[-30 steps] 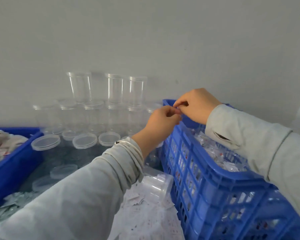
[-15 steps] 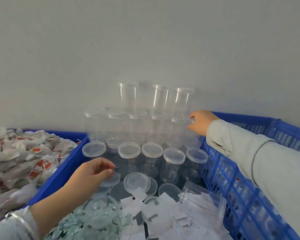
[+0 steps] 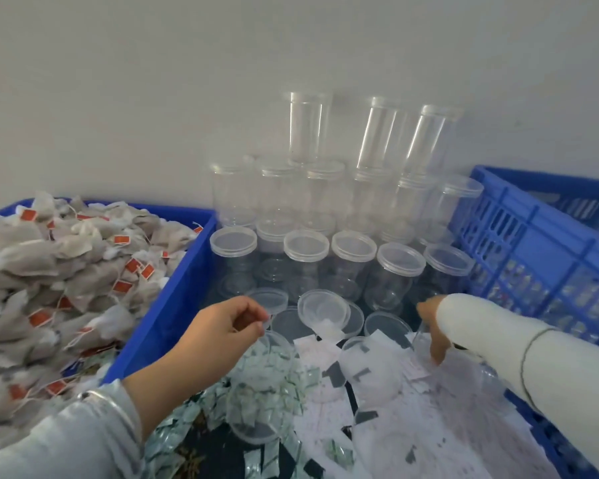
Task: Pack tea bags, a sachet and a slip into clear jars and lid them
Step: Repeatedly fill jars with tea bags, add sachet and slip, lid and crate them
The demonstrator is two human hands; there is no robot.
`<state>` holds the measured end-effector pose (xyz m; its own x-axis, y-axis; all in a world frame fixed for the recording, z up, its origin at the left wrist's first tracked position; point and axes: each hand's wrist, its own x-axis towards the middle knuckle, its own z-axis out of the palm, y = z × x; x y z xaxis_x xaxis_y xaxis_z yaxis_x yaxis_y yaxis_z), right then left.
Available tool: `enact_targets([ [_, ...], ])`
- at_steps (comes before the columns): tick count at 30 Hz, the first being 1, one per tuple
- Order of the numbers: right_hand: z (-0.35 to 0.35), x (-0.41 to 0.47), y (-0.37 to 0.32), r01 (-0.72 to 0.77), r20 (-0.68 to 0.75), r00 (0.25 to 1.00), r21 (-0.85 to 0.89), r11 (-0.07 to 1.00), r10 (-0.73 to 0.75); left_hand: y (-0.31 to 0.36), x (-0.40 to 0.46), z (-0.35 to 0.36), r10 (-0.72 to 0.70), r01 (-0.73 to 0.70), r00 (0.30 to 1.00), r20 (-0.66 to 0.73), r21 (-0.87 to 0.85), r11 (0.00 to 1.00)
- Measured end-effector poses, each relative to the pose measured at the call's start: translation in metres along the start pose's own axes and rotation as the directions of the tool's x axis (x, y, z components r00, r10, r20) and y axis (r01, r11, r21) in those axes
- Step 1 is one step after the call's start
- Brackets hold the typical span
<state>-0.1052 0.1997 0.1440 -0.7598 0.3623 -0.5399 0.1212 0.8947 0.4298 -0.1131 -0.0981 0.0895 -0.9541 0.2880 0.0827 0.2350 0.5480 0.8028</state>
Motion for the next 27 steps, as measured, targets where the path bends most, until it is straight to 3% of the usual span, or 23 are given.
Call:
enact_targets([
  [3,0.001,-0.009,-0.001,-0.008,-0.085,0.996,-0.048,0.999,0.004,0.002,-0.004,-0.001,0.016,-0.017,0.999,0.044,0.020,1.000],
  [5,-0.012,-0.022,0.003,0.054,-0.210,0.978,0.168,0.984,-0.018,0.002,-0.006,0.000,0.040,-0.043,0.997,0.063,0.039,0.998],
  [7,-0.024,-0.035,0.008,0.217,-0.378,0.925,0.459,0.862,-0.032,0.005,-0.010,0.002,0.071,-0.073,0.995,0.077,0.031,0.997],
  [8,-0.025,-0.045,0.005,0.322,-0.428,0.903,0.610,0.724,-0.041,0.008,-0.014,0.003,0.093,-0.093,0.992,0.087,-0.006,0.996],
  [9,-0.022,-0.053,-0.003,0.420,-0.455,0.889,0.756,0.502,-0.057,0.011,-0.018,0.004,0.123,-0.117,0.987,0.106,-0.061,0.991],
  [10,-0.016,-0.057,-0.015,0.452,-0.447,0.892,0.866,0.215,-0.074,0.015,-0.022,0.005,0.160,-0.144,0.978,0.133,-0.124,0.982],
  [12,0.004,-0.060,-0.041,0.339,-0.405,0.901,0.880,-0.331,-0.154,0.023,-0.032,0.007,0.222,-0.187,0.960,0.172,-0.197,0.962],
  [13,0.016,-0.061,-0.055,0.245,-0.383,0.904,0.829,-0.502,-0.192,0.025,-0.037,0.007,0.240,-0.205,0.954,0.177,-0.196,0.959],
  [15,0.042,-0.060,-0.082,0.077,-0.348,0.902,0.709,-0.701,-0.254,0.027,-0.044,0.004,0.249,-0.226,0.954,0.168,-0.147,0.963],
  [17,0.066,-0.060,-0.103,-0.054,-0.363,0.875,0.585,-0.810,-0.320,0.025,-0.047,0.000,0.249,-0.235,0.960,0.130,-0.112,0.966],
  [20,0.092,-0.062,-0.125,-0.177,-0.458,0.804,0.425,-0.888,-0.380,0.022,-0.050,-0.011,0.245,-0.235,0.963,0.113,-0.094,0.967],
  [24,0.112,-0.064,-0.141,-0.173,-0.466,0.833,0.293,-0.941,-0.298,0.024,-0.054,-0.008,0.210,-0.201,0.964,0.163,-0.069,0.977],
  [27,0.120,-0.063,-0.149,-0.064,-0.439,0.883,0.239,-0.969,-0.166,0.025,-0.053,-0.003,0.169,-0.152,0.970,0.174,-0.110,0.982],
])
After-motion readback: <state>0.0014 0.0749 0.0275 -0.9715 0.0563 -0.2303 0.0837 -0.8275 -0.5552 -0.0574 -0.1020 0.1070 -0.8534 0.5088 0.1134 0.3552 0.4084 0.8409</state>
